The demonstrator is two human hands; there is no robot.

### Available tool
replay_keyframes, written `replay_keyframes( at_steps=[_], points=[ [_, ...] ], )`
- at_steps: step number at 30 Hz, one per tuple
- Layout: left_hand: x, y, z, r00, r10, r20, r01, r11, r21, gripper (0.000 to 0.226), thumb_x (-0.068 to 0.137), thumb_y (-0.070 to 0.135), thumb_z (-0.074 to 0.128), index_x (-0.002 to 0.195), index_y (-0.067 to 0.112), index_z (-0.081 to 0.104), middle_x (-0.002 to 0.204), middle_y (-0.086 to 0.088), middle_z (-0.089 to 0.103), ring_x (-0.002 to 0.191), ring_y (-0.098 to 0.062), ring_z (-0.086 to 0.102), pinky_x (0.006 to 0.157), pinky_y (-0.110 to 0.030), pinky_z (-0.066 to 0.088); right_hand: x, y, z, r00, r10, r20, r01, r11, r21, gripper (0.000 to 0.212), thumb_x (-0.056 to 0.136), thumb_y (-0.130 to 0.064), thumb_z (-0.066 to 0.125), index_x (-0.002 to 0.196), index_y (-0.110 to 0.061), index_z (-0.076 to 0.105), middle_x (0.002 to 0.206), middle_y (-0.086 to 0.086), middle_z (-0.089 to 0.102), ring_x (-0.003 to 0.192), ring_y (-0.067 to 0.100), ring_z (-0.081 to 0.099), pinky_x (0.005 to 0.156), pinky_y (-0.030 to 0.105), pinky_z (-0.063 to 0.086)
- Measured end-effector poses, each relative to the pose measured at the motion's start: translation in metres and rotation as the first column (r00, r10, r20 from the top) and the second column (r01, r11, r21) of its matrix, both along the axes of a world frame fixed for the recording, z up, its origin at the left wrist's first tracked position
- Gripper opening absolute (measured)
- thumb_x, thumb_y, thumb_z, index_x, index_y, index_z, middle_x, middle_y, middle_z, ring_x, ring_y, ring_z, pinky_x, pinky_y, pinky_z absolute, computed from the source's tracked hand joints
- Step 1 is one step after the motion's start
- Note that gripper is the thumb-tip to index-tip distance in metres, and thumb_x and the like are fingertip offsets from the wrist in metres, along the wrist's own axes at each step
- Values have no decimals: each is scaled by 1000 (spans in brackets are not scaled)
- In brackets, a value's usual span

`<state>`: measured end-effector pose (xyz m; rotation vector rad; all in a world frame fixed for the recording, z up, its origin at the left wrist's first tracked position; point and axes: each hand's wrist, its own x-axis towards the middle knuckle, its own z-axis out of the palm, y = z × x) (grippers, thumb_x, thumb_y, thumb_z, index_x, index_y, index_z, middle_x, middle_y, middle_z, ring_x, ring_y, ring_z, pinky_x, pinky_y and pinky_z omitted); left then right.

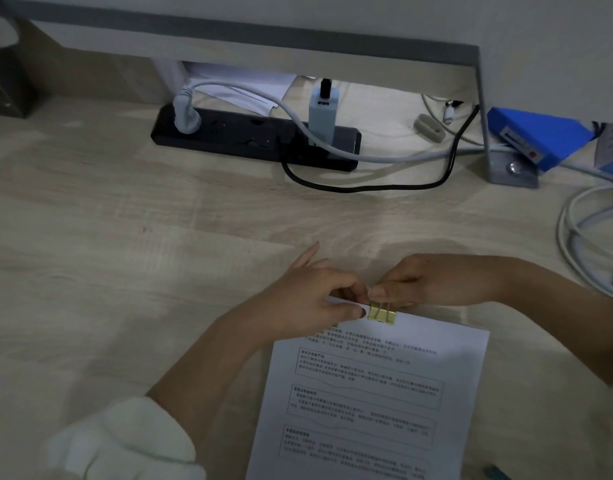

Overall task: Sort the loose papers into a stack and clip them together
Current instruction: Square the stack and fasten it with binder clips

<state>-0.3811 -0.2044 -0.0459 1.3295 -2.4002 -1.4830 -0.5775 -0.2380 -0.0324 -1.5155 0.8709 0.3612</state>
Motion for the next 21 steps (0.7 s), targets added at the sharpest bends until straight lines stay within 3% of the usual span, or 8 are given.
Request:
replay_keyframes(
  at_steps=[3,6,9,11,14,16,18,21],
  points=[
    [0,-1,-3,1000,2,-1,-2,1000,3,12,89,32,55,99,30,62,86,31,52,106,3,45,114,-21,-14,-1,-2,1,1000,16,7,-16,998,63,50,74,-63,39,71,-20,65,68,-14,58,67,0,52,74,19,40],
    [-1,0,-5,1000,19,6,-19,1000,-8,16,89,33,56,101,27,63,89,25,55,107,1,45,114,-21,-14,-1,1,6,1000,-11,20,9,993,121,37,76,-60,39,53,-38,59,58,-22,55,60,-6,50,69,13,36],
    [-1,1,-4,999,42,18,-42,999,-17,17,89,32,56,103,27,63,92,21,56,106,0,43,113,-21,-14,-3,6,7,997,-59,-39,61,997,52,45,80,-60,36,68,-24,60,66,-18,55,64,-4,50,71,14,37],
    [-1,4,-3,997,67,32,-67,998,-16,16,89,30,56,104,28,63,94,20,57,105,1,42,112,-21,-14,-9,12,7,986,-124,-108,111,987,-116,46,88,-55,35,77,-17,57,74,-15,55,72,1,51,75,19,38],
    [-1,11,0,990,94,105,-84,992,-91,16,91,28,52,103,28,63,95,21,57,108,-1,42,112,-22,-15,-29,30,6,916,-389,-93,322,855,-406,38,92,-47,34,70,-24,55,65,-15,55,65,1,49,67,17,36],
    [-2,18,2,974,126,188,-93,980,-175,18,93,26,47,105,27,60,102,17,59,112,-3,42,115,-27,-13,-48,53,8,802,-596,-20,502,693,-517,35,94,-39,38,65,-24,52,59,-12,56,56,4,47,56,14,35],
    [-5,30,0,955,206,214,-136,944,-302,23,94,23,42,113,23,55,113,11,56,116,-9,42,118,-34,-3,-66,85,10,691,-723,-15,580,566,-585,36,95,-31,40,63,-19,49,57,-1,54,55,14,48,53,20,33],
    [-18,55,-5,959,261,108,-172,843,-510,37,88,23,36,119,16,55,119,0,57,116,-17,45,115,-43,22,-82,142,14,602,-789,-125,609,555,-567,36,95,-28,42,60,-17,45,52,1,49,54,23,49,53,31,32]
  ],
)
